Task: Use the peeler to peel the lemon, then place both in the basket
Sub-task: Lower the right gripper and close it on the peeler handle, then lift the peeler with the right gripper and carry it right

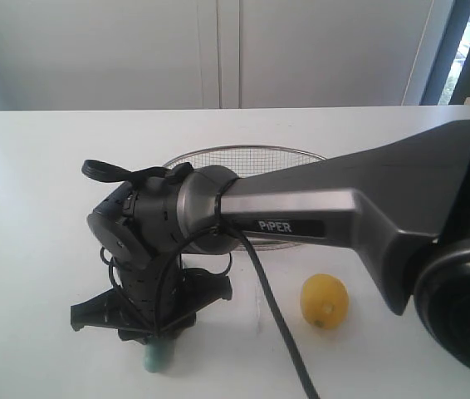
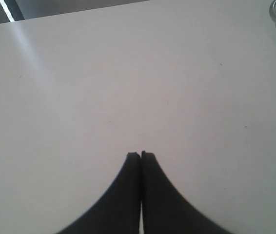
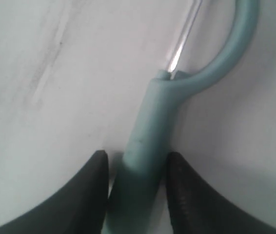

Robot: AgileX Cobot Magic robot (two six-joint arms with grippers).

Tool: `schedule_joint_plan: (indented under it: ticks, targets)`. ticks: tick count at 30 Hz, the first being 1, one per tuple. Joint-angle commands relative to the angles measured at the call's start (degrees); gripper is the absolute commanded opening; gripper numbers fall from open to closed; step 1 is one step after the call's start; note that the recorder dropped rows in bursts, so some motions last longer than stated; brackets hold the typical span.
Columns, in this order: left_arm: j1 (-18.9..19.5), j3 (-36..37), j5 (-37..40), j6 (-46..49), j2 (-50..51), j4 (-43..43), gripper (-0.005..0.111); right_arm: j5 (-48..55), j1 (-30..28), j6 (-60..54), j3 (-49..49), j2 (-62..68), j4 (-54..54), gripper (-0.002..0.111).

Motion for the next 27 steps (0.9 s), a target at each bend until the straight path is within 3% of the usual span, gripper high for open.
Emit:
schedule_joint_plan:
  ticks: [1,15,27]
  targets:
    - [-0.4,0.3,-0.3,-0.2,-0.2,-0.2,0.000,0.2,-0.2,1.2,-0.2,0.0,-0.1,0.028]
    - [-0.4,0.3,-0.3,-0.2,-0.2,-0.2,0.000,2.0,-0.2,-2.6,-0.2,-4.9,-0.1,0.007]
    - [-0.4,0.3,-0.3,-0.2,-0.2,-0.2,0.000,4.5,-0.2,-10.7,-0.2,-17.3,-0.5,0.005]
